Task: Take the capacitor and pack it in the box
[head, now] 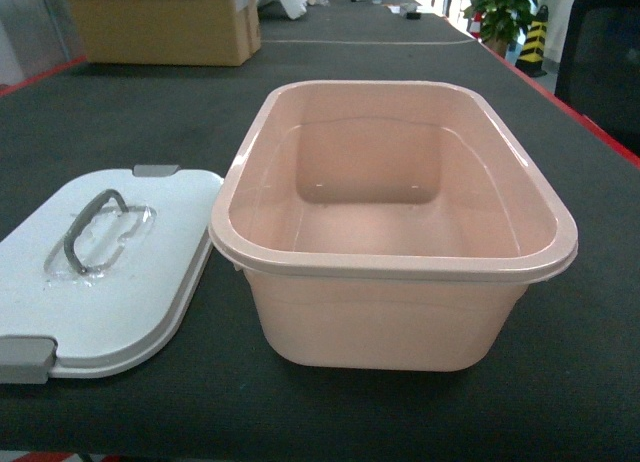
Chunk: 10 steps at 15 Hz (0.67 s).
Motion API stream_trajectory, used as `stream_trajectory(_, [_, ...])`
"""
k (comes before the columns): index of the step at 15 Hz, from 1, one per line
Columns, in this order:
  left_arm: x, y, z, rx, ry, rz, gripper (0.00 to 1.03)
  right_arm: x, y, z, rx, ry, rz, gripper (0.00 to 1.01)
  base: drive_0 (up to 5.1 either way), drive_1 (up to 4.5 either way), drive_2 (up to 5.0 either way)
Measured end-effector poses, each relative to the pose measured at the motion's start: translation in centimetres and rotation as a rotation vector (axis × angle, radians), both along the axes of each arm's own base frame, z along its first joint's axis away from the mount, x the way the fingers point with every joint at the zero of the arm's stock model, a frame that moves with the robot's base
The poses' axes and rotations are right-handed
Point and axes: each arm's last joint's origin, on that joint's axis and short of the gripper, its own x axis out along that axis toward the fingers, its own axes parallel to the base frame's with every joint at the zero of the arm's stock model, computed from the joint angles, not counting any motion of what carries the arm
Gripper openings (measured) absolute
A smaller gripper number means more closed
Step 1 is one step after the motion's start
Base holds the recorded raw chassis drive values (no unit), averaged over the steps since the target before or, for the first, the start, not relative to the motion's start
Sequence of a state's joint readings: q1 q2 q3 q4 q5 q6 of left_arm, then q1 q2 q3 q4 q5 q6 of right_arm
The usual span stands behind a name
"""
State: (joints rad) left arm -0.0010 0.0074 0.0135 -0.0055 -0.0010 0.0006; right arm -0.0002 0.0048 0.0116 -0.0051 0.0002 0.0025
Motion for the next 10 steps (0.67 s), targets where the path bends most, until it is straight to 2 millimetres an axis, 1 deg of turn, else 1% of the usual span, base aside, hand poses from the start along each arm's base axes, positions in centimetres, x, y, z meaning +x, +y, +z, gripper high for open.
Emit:
stream_trajectory(6, [0.0, 0.0, 0.1, 0.008, -0.015, 0.006, 0.43, 0.0, 0.0, 0.0, 0.0, 0.0, 0.0, 0.98, 0.0, 0.0, 0.0])
stream_trajectory(7, [0.5, -0.2, 1.3, 0.022, -0.127, 0.042, 0.43, 0.0, 0.0, 0.0, 0.0, 0.0, 0.0, 0.98, 0.0, 0.0, 0.0])
stream_trajectory(8, [1.6, -0.8, 1.8, 0.035, -0.156, 0.044, 0.43, 0.0, 0.0, 0.0, 0.0, 0.0, 0.0, 0.98, 0.0, 0.0, 0.0])
stream_trajectory(10, [4.9, -2.5, 1.9, 0.025, -0.17, 0.029, 0.43, 0.0, 0.0, 0.0, 0.0, 0.0, 0.0, 0.98, 0.0, 0.0, 0.0])
